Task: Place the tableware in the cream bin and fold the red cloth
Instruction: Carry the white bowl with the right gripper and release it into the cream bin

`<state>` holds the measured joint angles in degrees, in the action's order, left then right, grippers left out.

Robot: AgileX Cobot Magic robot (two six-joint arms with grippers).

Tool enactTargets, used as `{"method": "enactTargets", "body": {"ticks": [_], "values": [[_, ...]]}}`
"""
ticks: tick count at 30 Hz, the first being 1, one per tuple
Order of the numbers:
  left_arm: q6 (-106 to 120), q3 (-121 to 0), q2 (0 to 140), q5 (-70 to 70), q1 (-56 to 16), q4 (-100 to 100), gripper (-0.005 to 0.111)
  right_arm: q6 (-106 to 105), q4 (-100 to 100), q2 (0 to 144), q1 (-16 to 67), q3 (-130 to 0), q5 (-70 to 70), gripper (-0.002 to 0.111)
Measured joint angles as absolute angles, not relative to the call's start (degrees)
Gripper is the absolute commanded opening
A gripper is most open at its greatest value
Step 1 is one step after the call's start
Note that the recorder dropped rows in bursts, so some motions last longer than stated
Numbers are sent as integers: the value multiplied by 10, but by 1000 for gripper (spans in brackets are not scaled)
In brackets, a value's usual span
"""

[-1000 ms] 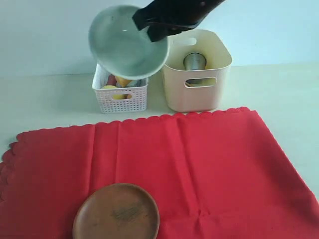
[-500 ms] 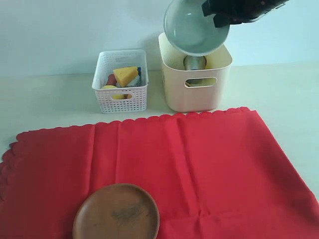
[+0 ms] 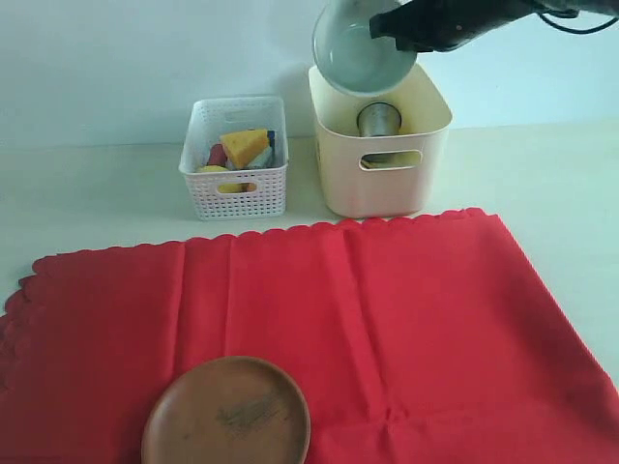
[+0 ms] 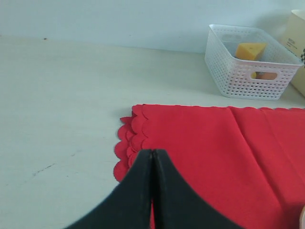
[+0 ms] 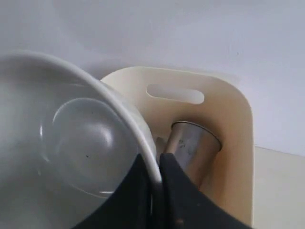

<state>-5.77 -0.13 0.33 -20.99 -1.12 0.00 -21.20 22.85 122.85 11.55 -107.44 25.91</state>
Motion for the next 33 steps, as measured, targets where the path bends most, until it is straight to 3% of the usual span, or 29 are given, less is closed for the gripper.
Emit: {"method": "enactTargets", "body": {"ticks": [9, 17, 27, 33], "values": [[-58, -1, 3, -210, -11, 0, 1, -200, 151, 1347, 116, -1195, 276, 0], [-58, -1, 3, -210, -11, 0, 1, -208, 131, 1383, 116, -1208, 286, 1], [-58, -1, 3, -210, -11, 0, 1, -216, 108, 1390, 116, -1208, 296, 41], [-58, -1, 3, -210, -11, 0, 1, -216, 108, 1376, 116, -1208, 297, 44]]}}
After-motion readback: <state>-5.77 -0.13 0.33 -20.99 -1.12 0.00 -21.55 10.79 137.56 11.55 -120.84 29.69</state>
